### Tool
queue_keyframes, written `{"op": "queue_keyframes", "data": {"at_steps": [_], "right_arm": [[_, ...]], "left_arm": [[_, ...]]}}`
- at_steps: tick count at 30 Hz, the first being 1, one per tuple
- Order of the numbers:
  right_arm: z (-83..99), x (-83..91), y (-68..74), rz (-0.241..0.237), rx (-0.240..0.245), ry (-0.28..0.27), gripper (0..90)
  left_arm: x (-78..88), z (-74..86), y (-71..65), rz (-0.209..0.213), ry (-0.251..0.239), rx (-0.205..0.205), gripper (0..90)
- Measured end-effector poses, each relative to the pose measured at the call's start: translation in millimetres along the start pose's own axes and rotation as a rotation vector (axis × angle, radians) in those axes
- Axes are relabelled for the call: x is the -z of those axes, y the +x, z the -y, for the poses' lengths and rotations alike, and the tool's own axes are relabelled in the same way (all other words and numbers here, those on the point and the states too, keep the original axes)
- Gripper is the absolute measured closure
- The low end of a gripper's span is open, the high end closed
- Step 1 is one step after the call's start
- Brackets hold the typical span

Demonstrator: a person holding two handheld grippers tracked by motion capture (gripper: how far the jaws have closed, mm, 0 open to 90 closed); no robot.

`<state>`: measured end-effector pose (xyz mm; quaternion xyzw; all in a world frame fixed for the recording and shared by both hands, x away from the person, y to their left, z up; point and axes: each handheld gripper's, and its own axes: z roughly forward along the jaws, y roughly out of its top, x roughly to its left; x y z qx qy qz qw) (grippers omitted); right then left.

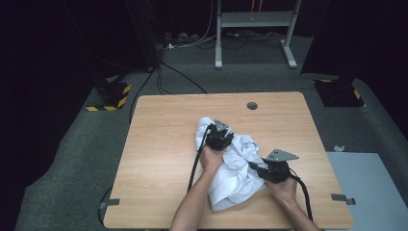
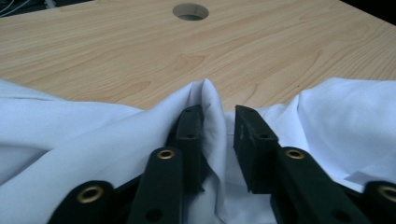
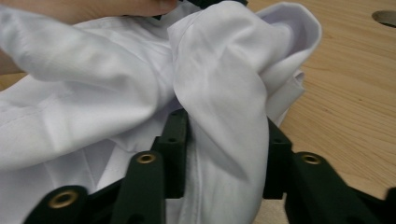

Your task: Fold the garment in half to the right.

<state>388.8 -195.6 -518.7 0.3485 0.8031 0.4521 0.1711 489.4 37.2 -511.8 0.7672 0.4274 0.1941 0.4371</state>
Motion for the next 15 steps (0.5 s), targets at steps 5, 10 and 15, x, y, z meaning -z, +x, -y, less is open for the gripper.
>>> {"op": "queue_keyframes", "data": {"at_steps": [5,10,15], "right_arm": [[-1.6,3.8,-3.3,0.006,-0.022,-0.014,39.9],[-4.6,9.3,-1.7,0.022,-0.009,-0.043,24.5],[-7.9,12.3,1.3,0.022,0.000,-0.061,18.9]], "left_arm": [[4.4,-1.9,-1.1,0.005,-0.022,0.009,58.5],[10.6,-4.9,-1.8,0.021,-0.049,0.030,44.1],[16.6,-7.8,-1.7,0.031,-0.066,0.037,36.3]]}}
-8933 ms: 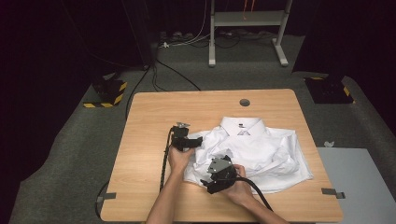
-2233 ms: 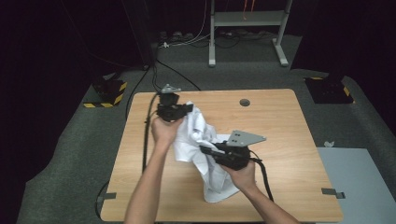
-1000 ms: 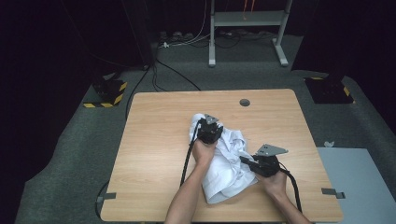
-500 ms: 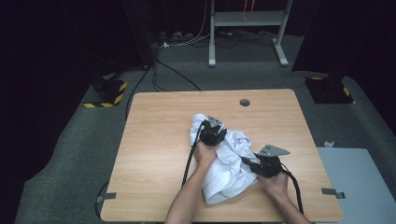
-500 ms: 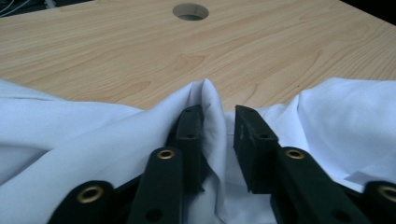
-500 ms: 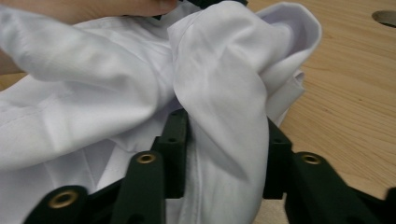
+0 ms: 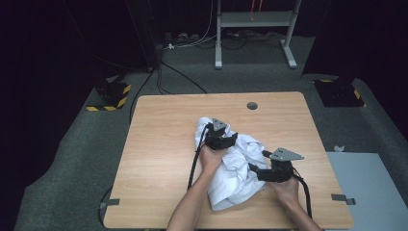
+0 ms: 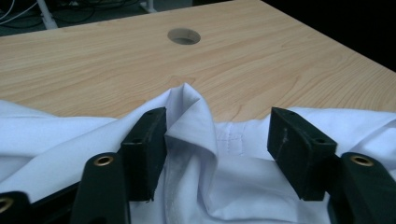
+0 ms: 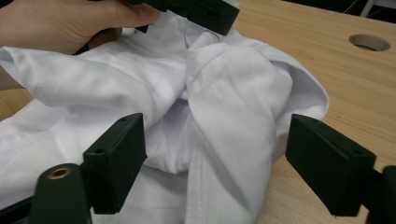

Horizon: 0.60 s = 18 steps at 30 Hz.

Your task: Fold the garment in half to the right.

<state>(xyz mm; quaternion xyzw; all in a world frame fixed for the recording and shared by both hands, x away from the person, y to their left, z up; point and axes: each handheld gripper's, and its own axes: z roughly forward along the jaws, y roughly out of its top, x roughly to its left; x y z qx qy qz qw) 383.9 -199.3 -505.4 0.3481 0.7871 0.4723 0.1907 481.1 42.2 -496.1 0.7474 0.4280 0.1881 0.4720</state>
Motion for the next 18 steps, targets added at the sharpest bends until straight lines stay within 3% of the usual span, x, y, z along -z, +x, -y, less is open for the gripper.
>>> {"op": "queue_keyframes", "data": {"at_steps": [10,13,18], "right_arm": [[-15.3,7.8,16.1,-0.010,0.061,-0.045,12.4],[-23.1,8.4,26.4,-0.020,0.103,-0.052,11.7],[-28.5,5.3,35.5,-0.032,0.134,-0.049,10.8]], "left_arm": [[22.5,-9.4,4.7,-0.002,-0.018,0.012,25.9],[36.2,-8.3,10.9,-0.026,-0.020,0.025,24.9],[51.0,-4.0,19.7,-0.063,-0.016,0.052,23.3]]}}
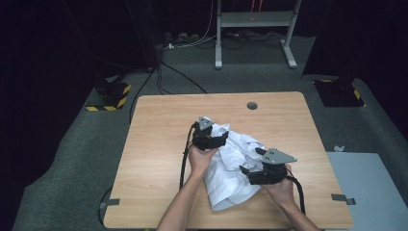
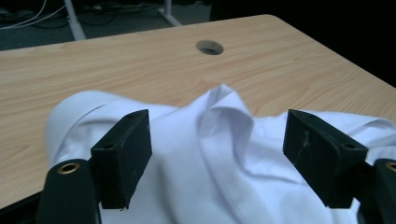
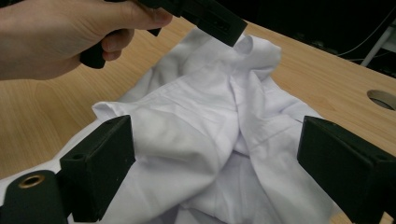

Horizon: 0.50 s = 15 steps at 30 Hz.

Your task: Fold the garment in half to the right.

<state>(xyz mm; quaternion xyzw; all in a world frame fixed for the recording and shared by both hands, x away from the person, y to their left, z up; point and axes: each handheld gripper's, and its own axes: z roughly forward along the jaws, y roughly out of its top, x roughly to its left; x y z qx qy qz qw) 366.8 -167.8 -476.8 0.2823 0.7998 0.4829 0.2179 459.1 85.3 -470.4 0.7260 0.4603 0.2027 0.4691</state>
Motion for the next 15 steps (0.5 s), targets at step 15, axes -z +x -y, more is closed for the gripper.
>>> {"op": "queue_keyframes", "data": {"at_steps": [15], "right_arm": [[-7.0,-30.7,28.0,0.025,0.130,0.109,9.3]], "left_arm": [[36.0,50.2,16.6,-0.108,0.080,0.055,21.6]]}}
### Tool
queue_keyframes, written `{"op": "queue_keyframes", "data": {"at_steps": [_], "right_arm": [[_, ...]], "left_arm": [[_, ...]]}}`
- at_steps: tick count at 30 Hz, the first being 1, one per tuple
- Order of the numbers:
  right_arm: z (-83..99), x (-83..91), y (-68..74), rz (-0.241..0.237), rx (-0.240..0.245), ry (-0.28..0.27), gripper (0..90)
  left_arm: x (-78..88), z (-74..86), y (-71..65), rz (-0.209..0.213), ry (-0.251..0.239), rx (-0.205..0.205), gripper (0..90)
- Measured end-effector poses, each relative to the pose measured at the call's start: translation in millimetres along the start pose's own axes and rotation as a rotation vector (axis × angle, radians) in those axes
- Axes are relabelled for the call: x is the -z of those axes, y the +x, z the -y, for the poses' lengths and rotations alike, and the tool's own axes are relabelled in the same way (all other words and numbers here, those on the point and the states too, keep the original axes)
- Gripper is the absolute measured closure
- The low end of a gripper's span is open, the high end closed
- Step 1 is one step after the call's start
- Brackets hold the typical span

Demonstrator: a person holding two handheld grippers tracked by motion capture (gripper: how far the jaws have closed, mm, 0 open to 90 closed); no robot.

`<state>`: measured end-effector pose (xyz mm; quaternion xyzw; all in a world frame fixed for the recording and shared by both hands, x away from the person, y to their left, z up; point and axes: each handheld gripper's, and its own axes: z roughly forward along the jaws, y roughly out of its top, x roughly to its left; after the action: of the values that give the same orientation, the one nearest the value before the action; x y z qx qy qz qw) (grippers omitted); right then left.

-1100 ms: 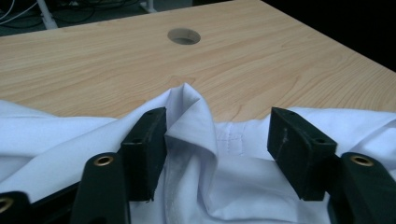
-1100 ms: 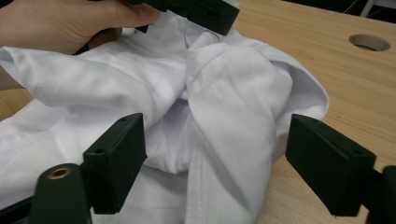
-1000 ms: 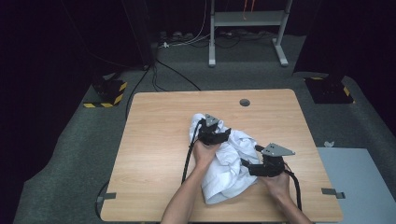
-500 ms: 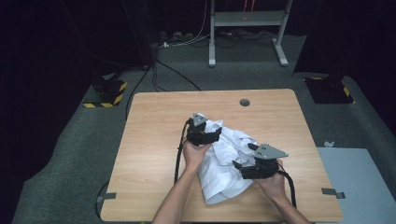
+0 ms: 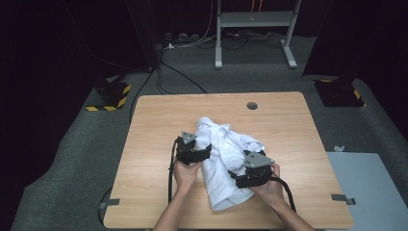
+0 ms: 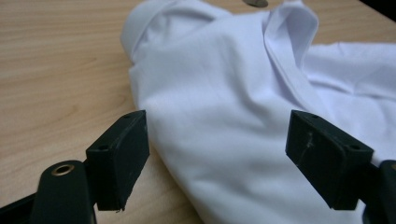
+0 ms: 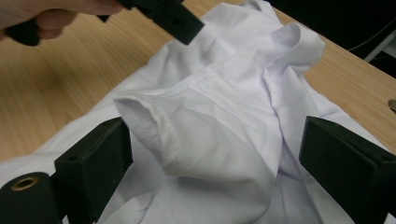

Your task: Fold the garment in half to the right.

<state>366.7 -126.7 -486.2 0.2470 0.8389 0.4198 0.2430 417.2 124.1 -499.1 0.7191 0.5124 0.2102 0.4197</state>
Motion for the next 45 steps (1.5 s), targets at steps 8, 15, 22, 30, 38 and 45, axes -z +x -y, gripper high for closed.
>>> {"op": "queue_keyframes", "data": {"at_steps": [8,15,22,30,38,45], "right_arm": [[6.3,-8.0,-19.6,0.059,-0.099,0.012,12.0],[23.7,8.3,-53.2,0.074,-0.281,-0.027,12.7],[53.4,19.8,-74.1,0.062,-0.382,-0.002,13.3],[80.5,17.7,-82.7,-0.022,-0.437,0.044,16.5],[82.9,9.3,-68.6,-0.090,-0.409,0.087,19.4],[76.7,14.1,-56.4,-0.117,-0.368,0.074,16.7]], "left_arm": [[0.7,32.6,-12.3,-0.014,0.059,-0.051,20.9],[-0.1,41.5,-18.0,-0.024,0.059,-0.066,23.6],[1.6,47.1,-22.7,0.002,0.056,-0.069,23.2],[-11.0,45.5,-20.8,0.019,0.060,-0.072,22.8],[-35.9,21.7,-8.3,0.023,0.081,-0.110,23.4],[-12.0,24.6,-11.7,0.081,0.044,-0.083,21.2]]}}
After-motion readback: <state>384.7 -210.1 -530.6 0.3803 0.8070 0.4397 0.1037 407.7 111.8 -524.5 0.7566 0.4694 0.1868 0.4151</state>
